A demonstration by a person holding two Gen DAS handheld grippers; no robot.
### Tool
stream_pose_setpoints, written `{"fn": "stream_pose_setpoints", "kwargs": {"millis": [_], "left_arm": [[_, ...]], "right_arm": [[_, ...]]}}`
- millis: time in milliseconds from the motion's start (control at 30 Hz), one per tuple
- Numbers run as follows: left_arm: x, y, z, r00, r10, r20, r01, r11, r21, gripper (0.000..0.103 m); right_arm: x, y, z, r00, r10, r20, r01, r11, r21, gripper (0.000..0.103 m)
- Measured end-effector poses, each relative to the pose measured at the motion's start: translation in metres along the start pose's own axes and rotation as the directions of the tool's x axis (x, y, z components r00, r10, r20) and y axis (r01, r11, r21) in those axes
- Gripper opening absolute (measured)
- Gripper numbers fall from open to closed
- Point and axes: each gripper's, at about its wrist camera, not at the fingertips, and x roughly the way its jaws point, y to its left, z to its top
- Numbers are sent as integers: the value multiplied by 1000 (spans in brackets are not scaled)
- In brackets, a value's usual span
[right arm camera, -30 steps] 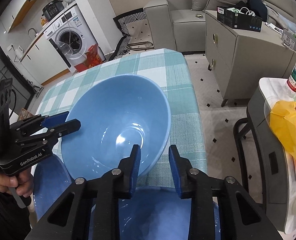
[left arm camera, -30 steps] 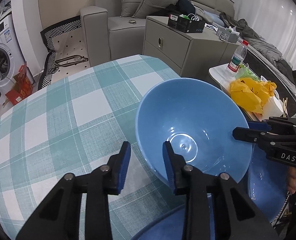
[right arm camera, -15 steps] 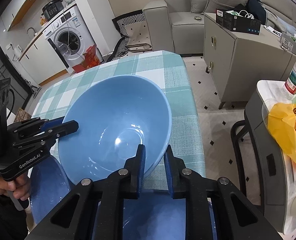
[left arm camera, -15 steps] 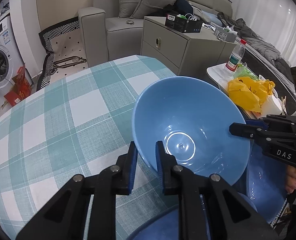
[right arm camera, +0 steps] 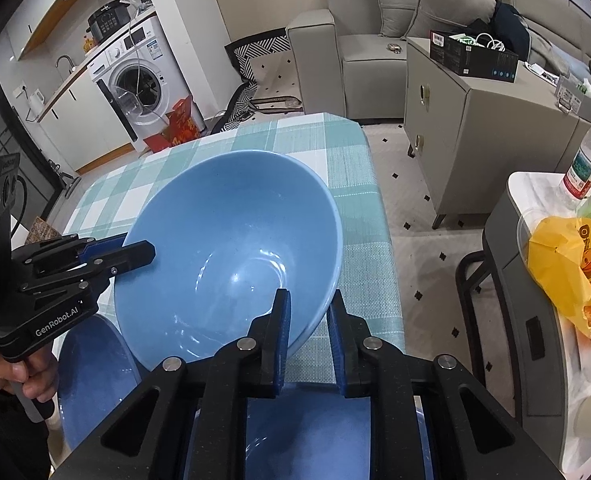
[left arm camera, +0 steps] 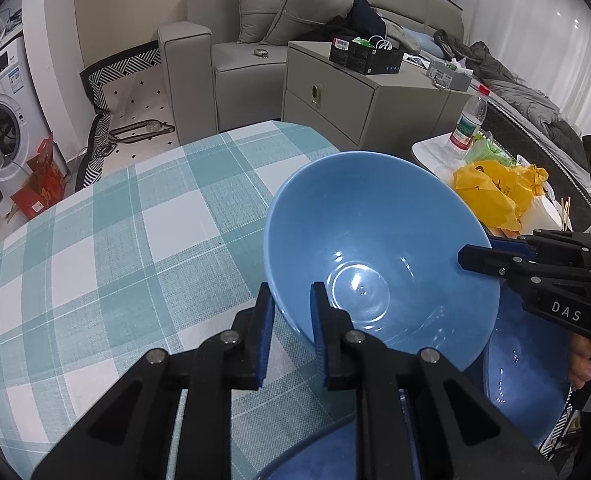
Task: Organize plates and bowls
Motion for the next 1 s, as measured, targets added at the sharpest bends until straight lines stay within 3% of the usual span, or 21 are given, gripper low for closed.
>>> {"fn": "stream_pose_setpoints", "kwargs": {"millis": [1000], "left_arm": [[-89,-14,-3,985,1,173,-4,1000,19,16]], "right_arm": [[-93,32,-8,988,-14,153,23,998,-62,19]]}}
